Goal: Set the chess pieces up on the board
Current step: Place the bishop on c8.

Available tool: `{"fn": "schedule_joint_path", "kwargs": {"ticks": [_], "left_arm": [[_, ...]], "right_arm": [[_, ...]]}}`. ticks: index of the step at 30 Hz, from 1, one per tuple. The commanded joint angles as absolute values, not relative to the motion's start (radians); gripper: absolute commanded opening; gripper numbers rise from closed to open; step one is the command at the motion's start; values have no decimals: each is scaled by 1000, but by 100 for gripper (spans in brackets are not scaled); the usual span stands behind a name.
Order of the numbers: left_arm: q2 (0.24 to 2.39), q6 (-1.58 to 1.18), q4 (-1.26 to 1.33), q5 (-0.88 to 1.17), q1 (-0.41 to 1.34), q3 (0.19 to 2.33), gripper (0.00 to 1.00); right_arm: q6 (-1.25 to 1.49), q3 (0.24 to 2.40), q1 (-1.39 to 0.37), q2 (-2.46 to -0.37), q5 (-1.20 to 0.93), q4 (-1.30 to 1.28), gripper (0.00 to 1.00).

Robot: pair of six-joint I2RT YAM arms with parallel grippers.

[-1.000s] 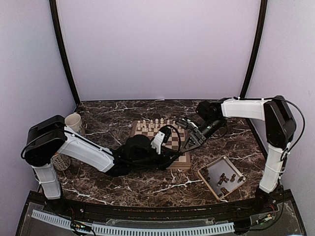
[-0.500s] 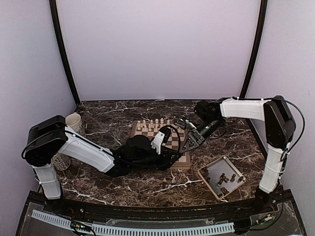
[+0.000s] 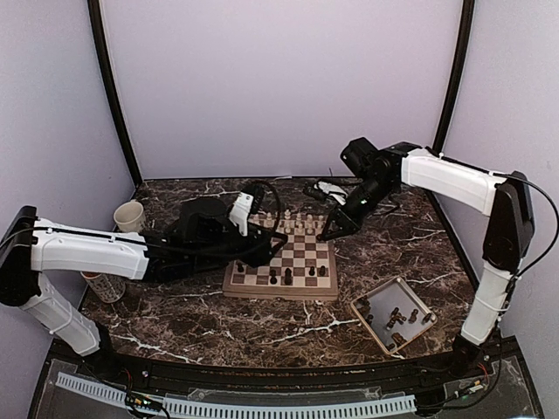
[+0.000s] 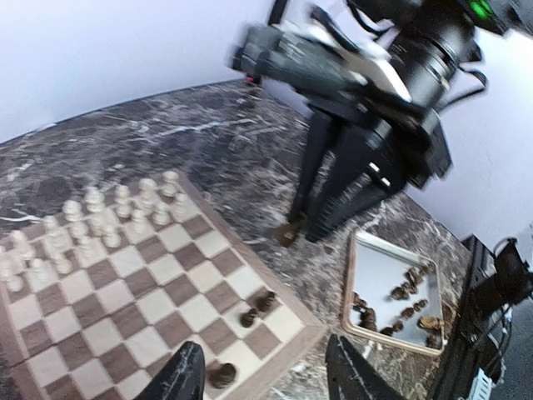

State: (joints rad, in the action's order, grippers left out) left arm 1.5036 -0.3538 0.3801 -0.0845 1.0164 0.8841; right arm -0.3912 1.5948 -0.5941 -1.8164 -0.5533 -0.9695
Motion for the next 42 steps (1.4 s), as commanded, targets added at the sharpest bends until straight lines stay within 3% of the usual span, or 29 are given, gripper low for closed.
{"fn": "schedule_joint_path", "kwargs": {"ticks": [1, 11, 42], "left_arm": [[1388, -363, 204, -164, 892, 854, 52], [1287, -476, 233, -142, 645, 775, 52], [1296, -472, 253, -83, 635, 712, 52]], "right_arm": [[-485, 1636, -698, -1810, -298, -1011, 12], [-598, 1732, -891, -1940, -91, -1096, 13], [-653, 1822, -963, -2152, -36, -1113, 15]]}}
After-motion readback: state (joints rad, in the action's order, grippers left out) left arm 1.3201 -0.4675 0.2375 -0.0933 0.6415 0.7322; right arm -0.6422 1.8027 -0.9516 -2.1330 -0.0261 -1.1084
